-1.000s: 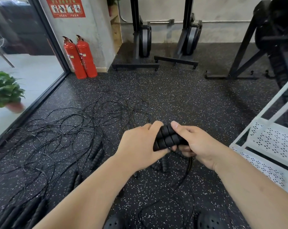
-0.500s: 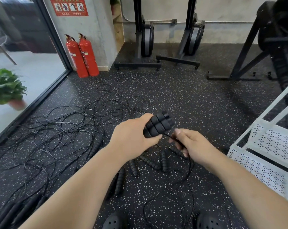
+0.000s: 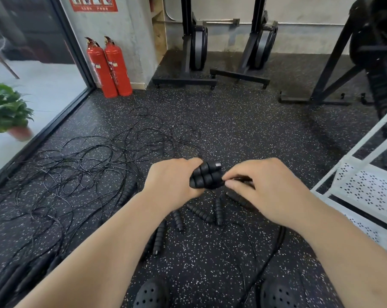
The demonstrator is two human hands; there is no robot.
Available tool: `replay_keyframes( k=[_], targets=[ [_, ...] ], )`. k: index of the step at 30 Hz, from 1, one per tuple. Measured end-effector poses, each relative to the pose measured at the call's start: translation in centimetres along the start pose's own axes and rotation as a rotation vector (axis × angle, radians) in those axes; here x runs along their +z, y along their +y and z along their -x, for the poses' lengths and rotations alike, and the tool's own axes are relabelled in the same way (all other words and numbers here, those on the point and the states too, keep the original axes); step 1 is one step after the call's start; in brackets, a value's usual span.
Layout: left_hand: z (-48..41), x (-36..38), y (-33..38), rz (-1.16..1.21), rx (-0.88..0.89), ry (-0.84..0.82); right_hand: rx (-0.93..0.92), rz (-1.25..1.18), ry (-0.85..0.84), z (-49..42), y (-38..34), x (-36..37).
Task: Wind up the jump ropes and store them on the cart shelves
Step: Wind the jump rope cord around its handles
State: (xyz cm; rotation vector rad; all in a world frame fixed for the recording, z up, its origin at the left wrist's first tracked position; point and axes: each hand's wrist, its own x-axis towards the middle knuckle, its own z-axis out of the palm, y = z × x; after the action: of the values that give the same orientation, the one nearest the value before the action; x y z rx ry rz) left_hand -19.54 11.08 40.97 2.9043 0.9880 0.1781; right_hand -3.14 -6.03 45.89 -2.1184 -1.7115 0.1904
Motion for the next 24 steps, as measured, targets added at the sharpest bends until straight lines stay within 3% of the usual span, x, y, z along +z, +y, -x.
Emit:
replay_keyframes(
  k=[6, 10, 17, 24],
  targets=[
    [1.1, -0.8, 2.5, 0.010, 0.321, -0.029, 0.026, -0.336, -0.048, -0.4, 1.8, -1.7],
    [1.9, -1.8, 4.0, 0.010, 0.426, 0.014, 0.078, -0.469, -0.023, -0.7, 3.5, -2.0],
    [3.3, -3.8, 4.7, 0.200, 0.378, -0.052, 0.106, -0.798, -0.022, -0.5, 4.5, -1.1],
    [3.3, -4.1, 3.7, 0.519, 0.203, -0.137, 0.384, -0.997, 0.021, -0.7, 3.4, 2.8]
  ],
)
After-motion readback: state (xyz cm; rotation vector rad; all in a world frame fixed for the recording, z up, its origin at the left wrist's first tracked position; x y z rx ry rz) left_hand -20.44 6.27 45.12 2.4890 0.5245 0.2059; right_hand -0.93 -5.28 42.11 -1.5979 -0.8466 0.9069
